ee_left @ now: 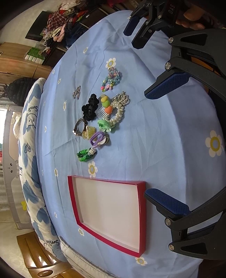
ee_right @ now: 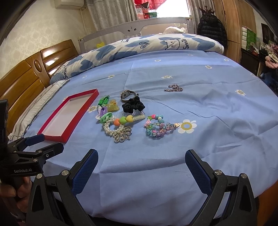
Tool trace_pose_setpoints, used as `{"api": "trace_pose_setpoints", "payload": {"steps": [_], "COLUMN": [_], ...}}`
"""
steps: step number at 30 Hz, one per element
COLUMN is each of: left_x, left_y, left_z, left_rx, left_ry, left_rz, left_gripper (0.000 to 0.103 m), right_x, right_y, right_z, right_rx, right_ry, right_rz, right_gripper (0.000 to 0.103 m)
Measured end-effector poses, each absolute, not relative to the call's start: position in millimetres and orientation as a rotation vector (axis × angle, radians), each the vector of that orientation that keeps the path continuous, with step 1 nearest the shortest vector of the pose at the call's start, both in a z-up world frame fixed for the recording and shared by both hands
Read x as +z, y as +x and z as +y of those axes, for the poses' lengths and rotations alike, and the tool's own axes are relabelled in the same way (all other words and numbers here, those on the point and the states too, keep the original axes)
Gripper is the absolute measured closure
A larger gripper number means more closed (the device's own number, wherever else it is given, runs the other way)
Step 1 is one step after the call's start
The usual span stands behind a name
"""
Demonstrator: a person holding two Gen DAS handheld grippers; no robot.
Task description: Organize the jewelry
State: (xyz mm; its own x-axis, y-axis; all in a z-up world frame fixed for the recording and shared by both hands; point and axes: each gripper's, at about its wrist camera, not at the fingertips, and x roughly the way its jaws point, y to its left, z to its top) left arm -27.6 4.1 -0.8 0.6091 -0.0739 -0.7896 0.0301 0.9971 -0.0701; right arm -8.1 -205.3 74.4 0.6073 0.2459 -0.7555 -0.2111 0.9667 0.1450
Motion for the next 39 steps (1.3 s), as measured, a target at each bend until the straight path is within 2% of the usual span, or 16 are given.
{"api": "trace_pose_setpoints", "payload": {"steps": [16,18,22,29,32,37,39], "left_x": [-7.4,-6.8,-7.3,-12.6,-16.9,-28.1,-31.1], "left_y": [-9.6,-4.9,8.7,41.4,54.3,76.0,83.0], "left_z": [9.5,10.2,11.4,8.0,2.9,-9.9,-13.7], "left_rx": [-0.075,-0.079,-0.1,-0.129,-0.149,-0.177,-0.184], "left_ry": [-0.079,-0.082,-0.104,-0.135,-0.145,-0.141,-0.139], "left_rz": [0.941,0.941,0.945,0.956,0.969,1.004,1.013], "left_gripper": [0.0,0.0,0.001,0.007,0.01,0.022,0.024], "right_x": [64.8,62.6,56.8,46.3,41.7,33.4,27.9], "right_y": [6.5,10.5,22.2,49.0,59.4,76.2,83.1], "right_z": [-217.5,-220.0,-226.8,-238.9,-242.4,-244.9,-245.7], "right_rx": [0.253,0.252,0.245,0.23,0.223,0.212,0.207], "right_ry": [0.07,0.076,0.092,0.137,0.156,0.163,0.165], "right_rz": [0.893,0.899,0.91,0.939,0.953,0.976,0.995], "right_gripper": [0.005,0.012,0.016,0.04,0.044,0.05,0.051]}}
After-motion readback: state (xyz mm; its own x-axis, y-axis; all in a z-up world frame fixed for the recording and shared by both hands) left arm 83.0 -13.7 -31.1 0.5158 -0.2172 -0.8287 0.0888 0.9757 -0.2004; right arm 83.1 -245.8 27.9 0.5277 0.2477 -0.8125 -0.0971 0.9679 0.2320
